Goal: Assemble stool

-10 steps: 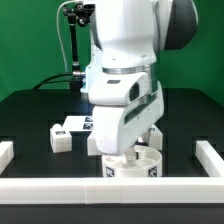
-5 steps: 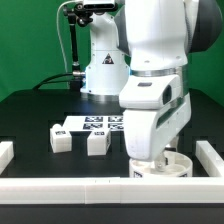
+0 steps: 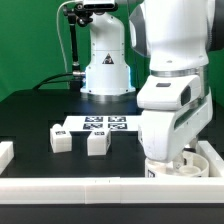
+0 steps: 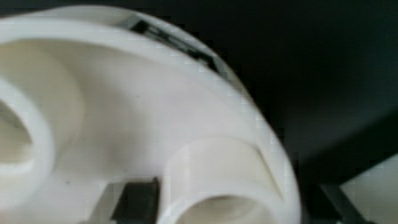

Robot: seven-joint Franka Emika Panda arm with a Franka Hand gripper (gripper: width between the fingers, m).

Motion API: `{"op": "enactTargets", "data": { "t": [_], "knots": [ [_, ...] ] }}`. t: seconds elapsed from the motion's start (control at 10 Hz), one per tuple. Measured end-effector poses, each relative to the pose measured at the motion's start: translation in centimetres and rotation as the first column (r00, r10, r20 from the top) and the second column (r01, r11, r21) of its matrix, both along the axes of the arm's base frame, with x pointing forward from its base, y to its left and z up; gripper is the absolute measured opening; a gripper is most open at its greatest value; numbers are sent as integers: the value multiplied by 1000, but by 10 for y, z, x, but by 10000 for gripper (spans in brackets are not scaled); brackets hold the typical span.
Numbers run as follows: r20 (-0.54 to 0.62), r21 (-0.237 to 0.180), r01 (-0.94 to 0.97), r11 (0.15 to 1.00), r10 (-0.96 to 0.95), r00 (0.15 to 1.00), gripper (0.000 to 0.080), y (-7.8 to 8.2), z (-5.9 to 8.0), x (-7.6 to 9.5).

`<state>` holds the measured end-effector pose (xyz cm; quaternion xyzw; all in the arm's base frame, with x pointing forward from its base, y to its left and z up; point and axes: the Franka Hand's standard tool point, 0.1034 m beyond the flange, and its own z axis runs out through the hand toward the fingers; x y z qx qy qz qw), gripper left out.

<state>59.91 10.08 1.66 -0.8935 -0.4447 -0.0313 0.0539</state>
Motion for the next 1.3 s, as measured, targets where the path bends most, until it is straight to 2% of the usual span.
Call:
{"op": "enactTargets", "data": {
  "t": [0.3, 0.4, 0.5, 0.6, 0.7, 0.8, 1.0, 1.1, 1.3],
  "knots": [
    [-1, 0, 6, 1000, -6, 1000, 330, 0, 0, 0],
    [-2, 0, 6, 1000, -6, 1000, 424, 0, 0, 0],
    [-2, 0, 6, 1000, -6, 1000, 424, 0, 0, 0],
    [-2, 0, 7, 1000, -7, 1000, 587, -1, -1, 0],
    [-1, -1, 8, 1000, -8, 1000, 638, -2, 0, 0],
    [-1, -2, 8, 1000, -8, 1000, 646, -2, 5, 0],
    [14, -4, 10, 1000, -10, 1000, 649, -3, 23, 2],
    [21, -7, 9, 1000, -9, 1000, 649, -4, 34, -1],
    [25, -18, 22, 1000, -21, 999, 649, -18, 52, -14]
  ]
}}
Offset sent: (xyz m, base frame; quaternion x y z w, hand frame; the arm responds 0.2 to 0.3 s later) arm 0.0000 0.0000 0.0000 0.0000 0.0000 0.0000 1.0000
